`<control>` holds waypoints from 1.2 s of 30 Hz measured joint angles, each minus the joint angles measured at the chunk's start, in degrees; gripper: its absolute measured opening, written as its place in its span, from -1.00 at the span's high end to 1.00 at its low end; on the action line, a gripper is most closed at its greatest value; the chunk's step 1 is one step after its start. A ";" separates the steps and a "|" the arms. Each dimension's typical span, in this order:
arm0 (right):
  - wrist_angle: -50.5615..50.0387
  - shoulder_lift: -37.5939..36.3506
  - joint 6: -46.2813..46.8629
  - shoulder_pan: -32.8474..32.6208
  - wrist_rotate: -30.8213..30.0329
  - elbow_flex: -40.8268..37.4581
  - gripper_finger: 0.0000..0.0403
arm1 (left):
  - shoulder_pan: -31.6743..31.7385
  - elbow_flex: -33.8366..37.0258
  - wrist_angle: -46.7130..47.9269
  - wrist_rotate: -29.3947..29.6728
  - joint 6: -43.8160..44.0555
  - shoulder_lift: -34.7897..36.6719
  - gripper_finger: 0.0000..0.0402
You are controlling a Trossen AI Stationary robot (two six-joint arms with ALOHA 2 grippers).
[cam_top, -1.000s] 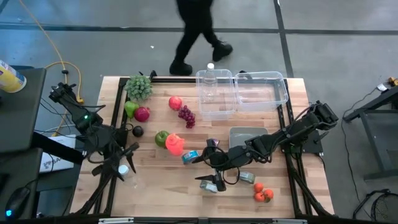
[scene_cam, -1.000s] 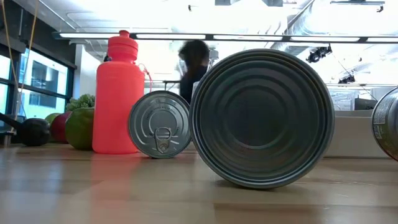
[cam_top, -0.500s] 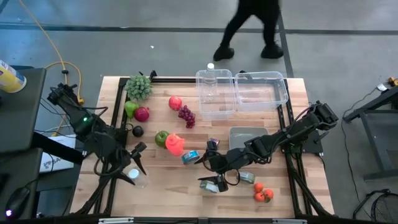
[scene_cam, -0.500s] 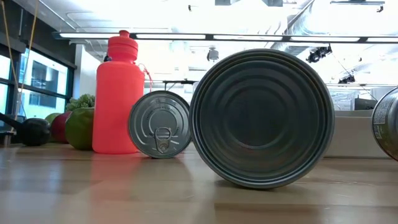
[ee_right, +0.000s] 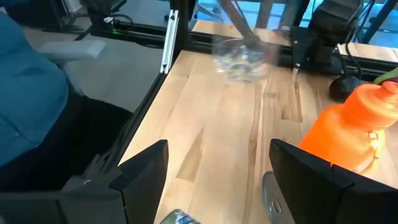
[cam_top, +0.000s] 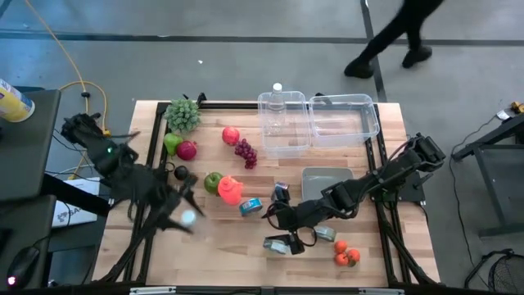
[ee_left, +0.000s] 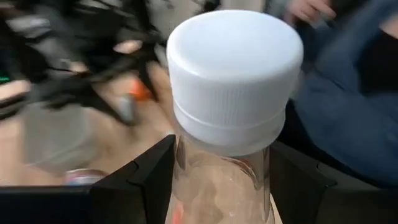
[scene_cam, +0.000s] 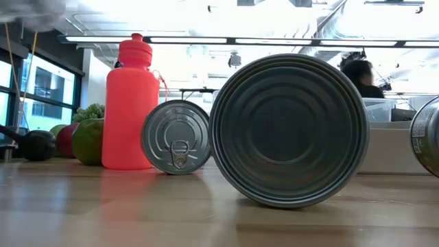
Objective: Pick & Place Food Item
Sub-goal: Put the transparent water bottle into the left transparent bin
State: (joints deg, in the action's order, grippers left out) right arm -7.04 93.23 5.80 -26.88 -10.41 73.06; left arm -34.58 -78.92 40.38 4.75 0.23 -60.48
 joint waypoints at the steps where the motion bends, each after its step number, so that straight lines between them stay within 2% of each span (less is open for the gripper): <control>1: -0.22 0.00 -0.04 -0.22 0.02 0.00 -0.34 | 1.54 -0.77 -0.07 0.13 -0.59 0.04 -0.03; 5: -2.19 0.00 0.13 -0.68 0.13 0.00 -0.34 | 8.79 -2.72 -1.73 -0.73 -2.50 0.01 -0.03; 12: -2.66 0.00 -0.88 -2.09 0.10 0.00 -0.34 | 22.65 -3.53 -11.71 -17.40 -1.93 -0.03 -0.03; 16: -2.28 0.00 -1.48 -3.68 0.04 0.00 -0.34 | 30.61 -3.58 -17.04 -22.51 -1.70 -1.68 -0.03; 22: -1.17 0.00 -5.97 -8.08 0.15 0.00 -0.34 | 39.38 -3.58 -23.66 -28.69 -0.41 -7.83 -0.03; 25: -0.74 0.00 -6.19 -9.63 -0.53 0.00 -0.34 | 42.17 -3.55 -26.21 -30.38 -1.46 -11.10 -0.03; 31: 2.53 0.00 -7.04 -11.66 -1.72 0.00 -0.34 | 45.05 -3.53 -32.41 -30.18 -3.02 -16.19 -0.03; 36: 3.89 0.00 -7.58 -13.13 -1.46 0.00 -0.34 | 47.71 -3.51 -33.84 -28.94 -3.91 -17.47 -0.03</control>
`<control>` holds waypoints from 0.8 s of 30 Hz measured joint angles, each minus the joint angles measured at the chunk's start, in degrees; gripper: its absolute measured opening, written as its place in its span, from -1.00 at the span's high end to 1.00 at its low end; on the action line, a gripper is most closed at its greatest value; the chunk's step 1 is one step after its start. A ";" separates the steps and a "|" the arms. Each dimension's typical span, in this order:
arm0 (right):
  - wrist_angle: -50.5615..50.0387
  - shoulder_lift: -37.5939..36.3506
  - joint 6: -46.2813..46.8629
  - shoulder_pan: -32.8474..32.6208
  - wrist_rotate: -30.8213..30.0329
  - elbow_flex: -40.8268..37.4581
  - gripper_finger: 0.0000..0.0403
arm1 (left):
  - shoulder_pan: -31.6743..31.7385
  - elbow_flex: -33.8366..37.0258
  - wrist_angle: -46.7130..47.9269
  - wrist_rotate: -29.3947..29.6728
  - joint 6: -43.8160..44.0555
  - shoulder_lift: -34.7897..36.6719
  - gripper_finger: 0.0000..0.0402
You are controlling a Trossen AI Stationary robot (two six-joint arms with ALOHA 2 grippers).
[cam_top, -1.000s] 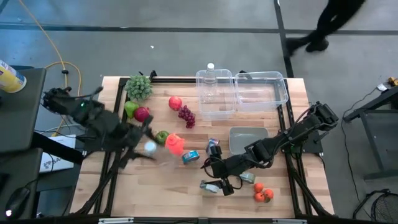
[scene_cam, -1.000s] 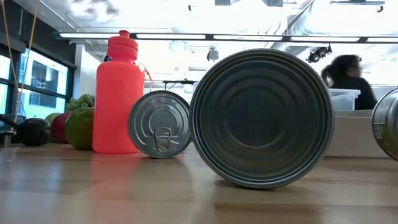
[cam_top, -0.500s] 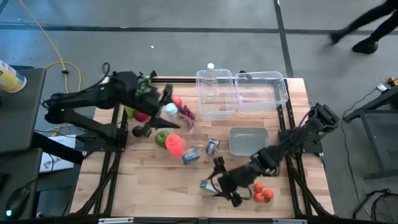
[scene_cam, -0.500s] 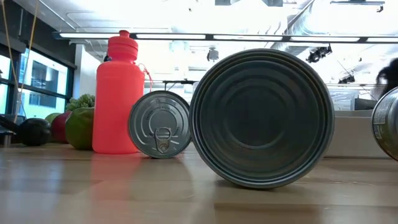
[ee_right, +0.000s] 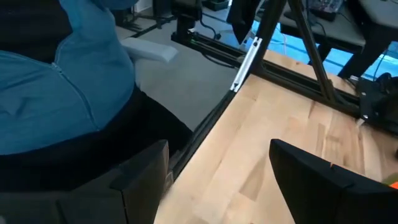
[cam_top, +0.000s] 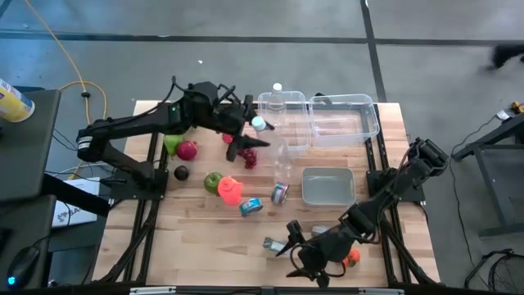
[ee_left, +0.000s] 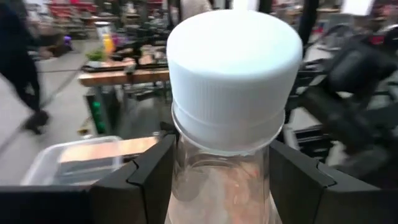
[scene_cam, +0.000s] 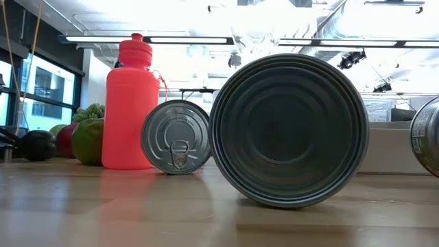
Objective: Pick & Place Food Item
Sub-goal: Put the transparent water bottle into the left transparent bin
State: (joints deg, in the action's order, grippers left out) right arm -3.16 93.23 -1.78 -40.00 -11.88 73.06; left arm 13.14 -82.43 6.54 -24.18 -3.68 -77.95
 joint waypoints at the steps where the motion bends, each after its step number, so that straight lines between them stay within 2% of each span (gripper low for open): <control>1: -0.02 0.00 0.00 -0.27 -0.04 -0.02 -0.34 | 0.52 0.00 -0.15 0.99 -0.69 0.00 -0.03; 4: -0.01 0.00 0.00 -0.96 -0.13 -0.02 -0.34 | 2.68 0.00 -1.00 3.38 -1.48 -0.05 -0.03; 11: 0.02 0.00 0.26 -1.32 -0.19 -0.04 -0.34 | 8.12 0.07 0.42 3.30 -0.03 -2.97 -0.03; 17: 0.07 0.00 0.49 -1.32 -3.46 -0.04 -0.34 | 9.26 0.13 -0.01 2.75 -1.33 -5.15 -0.03; 24: -0.02 0.00 0.61 -1.27 -3.19 -0.04 -0.34 | 9.23 0.15 -1.06 2.18 -2.00 -4.89 -0.03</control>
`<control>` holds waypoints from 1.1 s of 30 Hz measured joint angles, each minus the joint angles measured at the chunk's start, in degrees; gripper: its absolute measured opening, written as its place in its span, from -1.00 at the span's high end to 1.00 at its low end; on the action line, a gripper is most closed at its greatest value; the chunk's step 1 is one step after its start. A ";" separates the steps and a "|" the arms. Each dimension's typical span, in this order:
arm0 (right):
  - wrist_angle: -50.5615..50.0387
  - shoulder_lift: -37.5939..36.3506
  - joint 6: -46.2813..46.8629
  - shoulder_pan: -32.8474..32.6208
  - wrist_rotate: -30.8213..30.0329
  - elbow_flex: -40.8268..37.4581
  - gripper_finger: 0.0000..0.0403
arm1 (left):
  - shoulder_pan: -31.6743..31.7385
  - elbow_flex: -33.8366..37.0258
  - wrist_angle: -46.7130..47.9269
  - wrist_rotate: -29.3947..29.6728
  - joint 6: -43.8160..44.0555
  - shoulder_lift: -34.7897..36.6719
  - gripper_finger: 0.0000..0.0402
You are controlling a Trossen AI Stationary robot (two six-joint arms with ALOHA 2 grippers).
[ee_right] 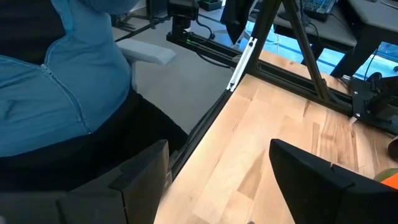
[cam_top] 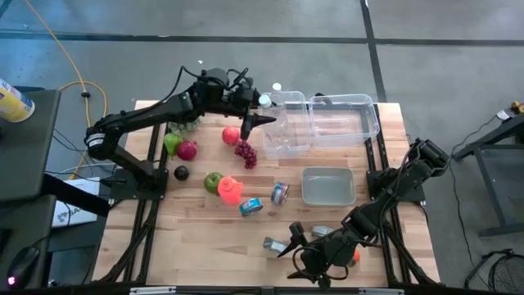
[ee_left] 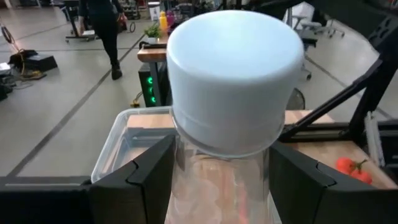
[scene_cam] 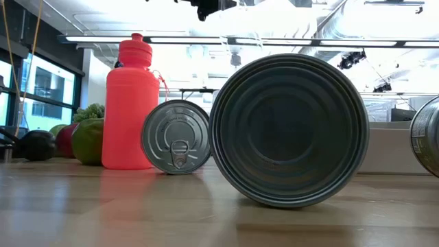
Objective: Pick & Place Food Item
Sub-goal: Put the transparent water bottle into the left transparent bin
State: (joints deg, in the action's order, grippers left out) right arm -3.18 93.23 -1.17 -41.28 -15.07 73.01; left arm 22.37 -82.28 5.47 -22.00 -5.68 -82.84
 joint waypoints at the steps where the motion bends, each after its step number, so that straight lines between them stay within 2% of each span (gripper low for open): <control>1: -0.01 0.00 0.00 0.00 0.01 0.00 -0.34 | 0.00 -0.01 -0.18 0.02 -0.01 0.10 -0.03; 22: 0.72 0.02 1.03 0.02 0.24 0.00 -0.34 | 0.56 0.00 2.26 6.82 -1.31 -2.31 -0.03; 33: 0.44 0.02 0.92 0.27 0.07 0.00 -0.34 | 2.24 -0.07 8.41 8.09 -1.82 -4.56 -0.03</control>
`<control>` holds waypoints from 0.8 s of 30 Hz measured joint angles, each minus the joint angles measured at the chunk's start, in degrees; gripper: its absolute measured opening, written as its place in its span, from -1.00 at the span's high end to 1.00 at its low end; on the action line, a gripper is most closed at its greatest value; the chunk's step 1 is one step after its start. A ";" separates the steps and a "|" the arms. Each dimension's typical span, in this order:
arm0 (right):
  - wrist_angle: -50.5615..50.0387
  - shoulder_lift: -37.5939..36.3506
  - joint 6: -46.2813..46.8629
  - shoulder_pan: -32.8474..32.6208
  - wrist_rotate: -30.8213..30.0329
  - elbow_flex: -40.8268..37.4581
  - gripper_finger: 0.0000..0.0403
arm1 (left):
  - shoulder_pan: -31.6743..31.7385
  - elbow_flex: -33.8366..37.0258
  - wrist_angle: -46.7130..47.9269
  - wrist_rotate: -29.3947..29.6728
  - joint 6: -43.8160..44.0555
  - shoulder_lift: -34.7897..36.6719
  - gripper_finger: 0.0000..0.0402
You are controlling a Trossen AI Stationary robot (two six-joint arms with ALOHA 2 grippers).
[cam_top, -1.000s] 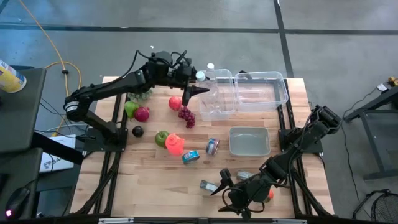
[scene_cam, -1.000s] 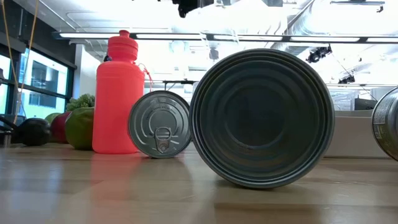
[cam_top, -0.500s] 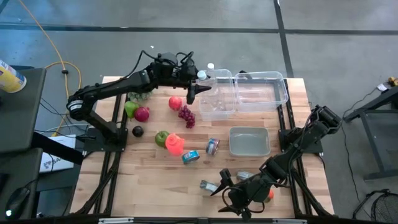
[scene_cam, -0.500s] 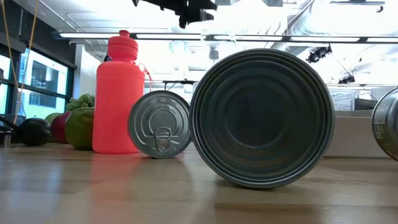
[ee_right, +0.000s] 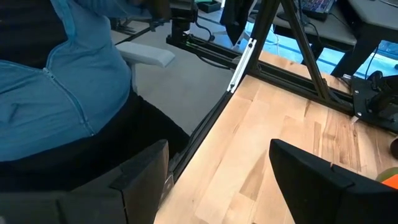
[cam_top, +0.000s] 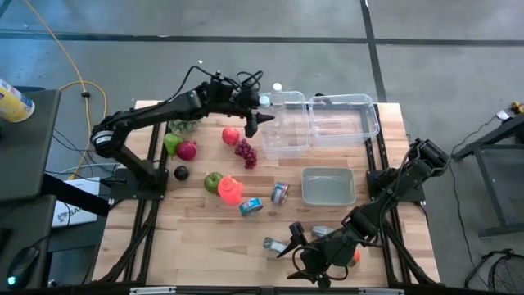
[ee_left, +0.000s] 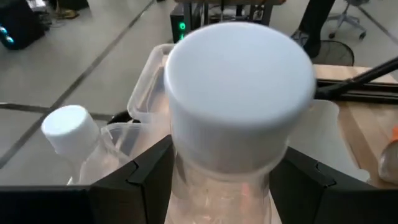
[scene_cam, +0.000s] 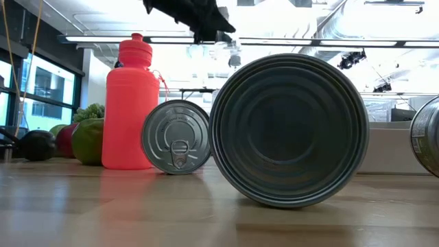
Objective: Pick & Place Food Item
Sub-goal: Put the transparent water bottle into the left transparent bin
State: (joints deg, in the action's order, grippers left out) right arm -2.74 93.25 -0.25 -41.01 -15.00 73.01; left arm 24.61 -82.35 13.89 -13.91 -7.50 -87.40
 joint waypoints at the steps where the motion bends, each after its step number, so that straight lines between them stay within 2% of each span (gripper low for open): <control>1: -0.02 0.00 0.00 0.18 0.02 0.00 -0.34 | 0.04 0.00 0.39 -0.28 0.32 -0.50 -0.03; 7: -0.04 0.00 0.55 1.16 0.09 0.00 -0.34 | 0.03 0.00 0.28 -0.65 0.70 -3.12 -0.03; 10: -0.38 0.00 1.48 1.74 0.10 0.00 -0.34 | 0.03 0.01 0.99 -1.49 -2.14 -3.72 -0.03; 18: -1.46 0.00 3.87 3.56 0.17 0.00 -0.34 | 0.03 -0.02 1.28 -1.02 -6.63 -5.46 -0.19; 24: -1.59 0.00 5.14 3.92 0.20 0.00 -0.34 | 0.03 -0.02 1.13 -0.84 -7.55 -7.04 -0.22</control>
State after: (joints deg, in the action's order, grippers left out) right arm -4.33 93.25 4.89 -37.09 -14.81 73.01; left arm 24.64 -82.37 15.02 -14.75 -15.05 -94.45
